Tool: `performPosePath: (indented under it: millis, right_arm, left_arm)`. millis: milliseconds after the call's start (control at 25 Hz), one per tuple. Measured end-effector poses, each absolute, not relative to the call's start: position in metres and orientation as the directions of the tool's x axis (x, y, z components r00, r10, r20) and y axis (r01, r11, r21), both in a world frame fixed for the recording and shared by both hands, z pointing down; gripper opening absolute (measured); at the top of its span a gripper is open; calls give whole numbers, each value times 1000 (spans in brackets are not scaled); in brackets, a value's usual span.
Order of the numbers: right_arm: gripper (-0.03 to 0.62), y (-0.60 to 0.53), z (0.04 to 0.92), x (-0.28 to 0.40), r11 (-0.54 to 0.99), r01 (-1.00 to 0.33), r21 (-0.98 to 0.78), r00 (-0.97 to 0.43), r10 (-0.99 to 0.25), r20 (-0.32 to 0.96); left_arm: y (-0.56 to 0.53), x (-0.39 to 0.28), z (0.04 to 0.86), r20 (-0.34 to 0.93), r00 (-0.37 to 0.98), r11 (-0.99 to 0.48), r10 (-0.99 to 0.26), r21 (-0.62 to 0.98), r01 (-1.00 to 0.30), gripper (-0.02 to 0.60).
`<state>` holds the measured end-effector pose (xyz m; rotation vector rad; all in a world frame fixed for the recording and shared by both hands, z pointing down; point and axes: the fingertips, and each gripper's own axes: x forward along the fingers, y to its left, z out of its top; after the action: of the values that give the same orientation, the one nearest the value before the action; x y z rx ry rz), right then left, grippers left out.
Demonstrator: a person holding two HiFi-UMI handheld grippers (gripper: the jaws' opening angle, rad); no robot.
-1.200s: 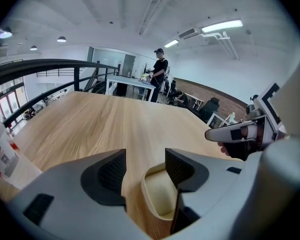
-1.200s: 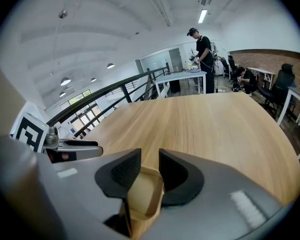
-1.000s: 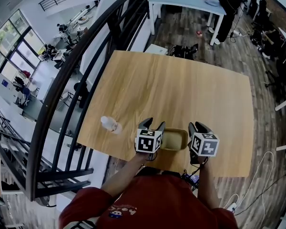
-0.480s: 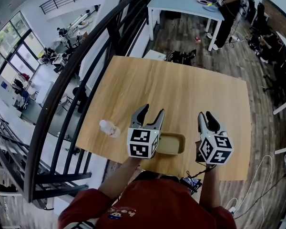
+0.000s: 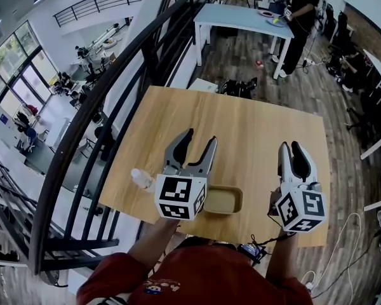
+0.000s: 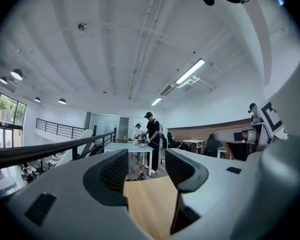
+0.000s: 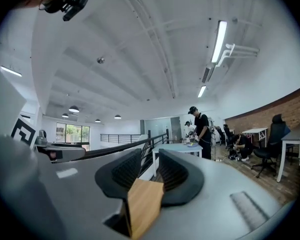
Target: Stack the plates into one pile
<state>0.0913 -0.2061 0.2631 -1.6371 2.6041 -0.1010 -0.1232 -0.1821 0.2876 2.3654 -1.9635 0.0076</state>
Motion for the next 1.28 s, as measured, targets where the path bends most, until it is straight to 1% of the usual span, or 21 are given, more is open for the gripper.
performPosePath:
  millis: [80, 200, 320, 440, 920, 1080, 1280]
  right_arm:
    - [118, -202, 245, 93, 432, -898, -88, -426, -901, -76]
    - [118, -197, 223, 96, 427, -902, -65, -415, -899, -138]
    - [118, -195, 210, 98, 409, -912, -25, -397, -897, -194]
    - [118, -191, 205, 96, 412, -911, -20, -395, -886, -245]
    - [118, -195, 214, 97, 408, -913, -24, -390, -886, -249]
    - [118, -195, 218, 96, 402, -916, 1, -390, -887, -248]
    - [117, -195, 221, 92, 407, -913, 15, -398, -883, -248]
  left_arm:
    - [-180, -125, 270, 9, 174, -174, -985, 28, -984, 230]
    - [-176, -125, 241, -70, 158, -155, -985, -46, -987, 230]
    - [-173, -119, 222, -143, 193, -183, -971, -80, -980, 229]
    - [-171, -117, 219, -172, 217, -207, -961, -77, -975, 229]
    - [-174, -116, 217, -185, 203, -188, -962, -92, -978, 224]
    - [-174, -114, 219, -177, 201, -185, -964, -101, -978, 222]
    - [-176, -117, 225, -175, 216, -207, -960, -71, -976, 210]
